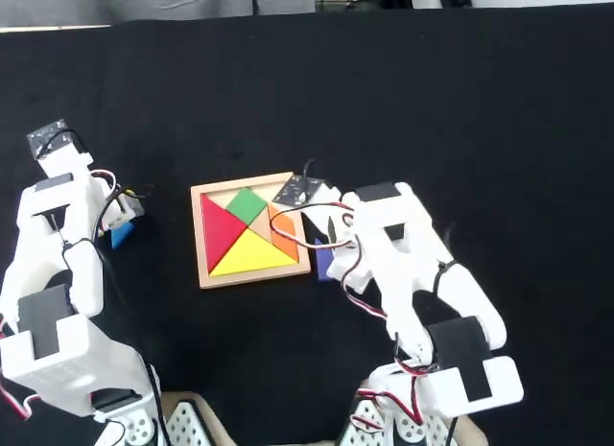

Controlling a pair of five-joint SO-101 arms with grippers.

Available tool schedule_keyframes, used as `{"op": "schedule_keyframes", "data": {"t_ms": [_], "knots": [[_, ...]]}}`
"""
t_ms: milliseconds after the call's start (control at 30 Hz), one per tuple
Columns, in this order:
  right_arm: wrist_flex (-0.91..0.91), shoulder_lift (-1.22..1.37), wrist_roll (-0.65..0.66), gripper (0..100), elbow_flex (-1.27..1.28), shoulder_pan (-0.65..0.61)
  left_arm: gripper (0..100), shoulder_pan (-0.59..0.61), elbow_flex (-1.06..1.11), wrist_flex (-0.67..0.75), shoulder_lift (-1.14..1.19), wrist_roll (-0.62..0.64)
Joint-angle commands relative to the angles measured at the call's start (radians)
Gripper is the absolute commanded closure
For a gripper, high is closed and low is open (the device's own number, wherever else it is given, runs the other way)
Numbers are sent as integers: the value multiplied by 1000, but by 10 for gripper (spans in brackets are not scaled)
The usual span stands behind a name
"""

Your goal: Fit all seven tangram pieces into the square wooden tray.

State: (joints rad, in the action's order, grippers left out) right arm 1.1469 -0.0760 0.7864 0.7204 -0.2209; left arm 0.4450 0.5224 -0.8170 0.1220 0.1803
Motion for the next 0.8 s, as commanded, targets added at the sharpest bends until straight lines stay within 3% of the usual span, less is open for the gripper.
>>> {"op": "schedule_keyframes", "data": {"t_ms": [0, 167, 367, 767], "knots": [[-38, -33, -15, 988, -2, -2, 759, 5, -4, 3, -34, -58], [-55, 44, -9, 988, -31, 23, 885, 10, -10, 3, -15, -75], [-46, 182, -17, 988, -145, 28, 854, 10, -33, 3, 11, -75], [-68, 191, -80, 988, -300, 28, 852, 4, -31, -32, 9, -75]]}}
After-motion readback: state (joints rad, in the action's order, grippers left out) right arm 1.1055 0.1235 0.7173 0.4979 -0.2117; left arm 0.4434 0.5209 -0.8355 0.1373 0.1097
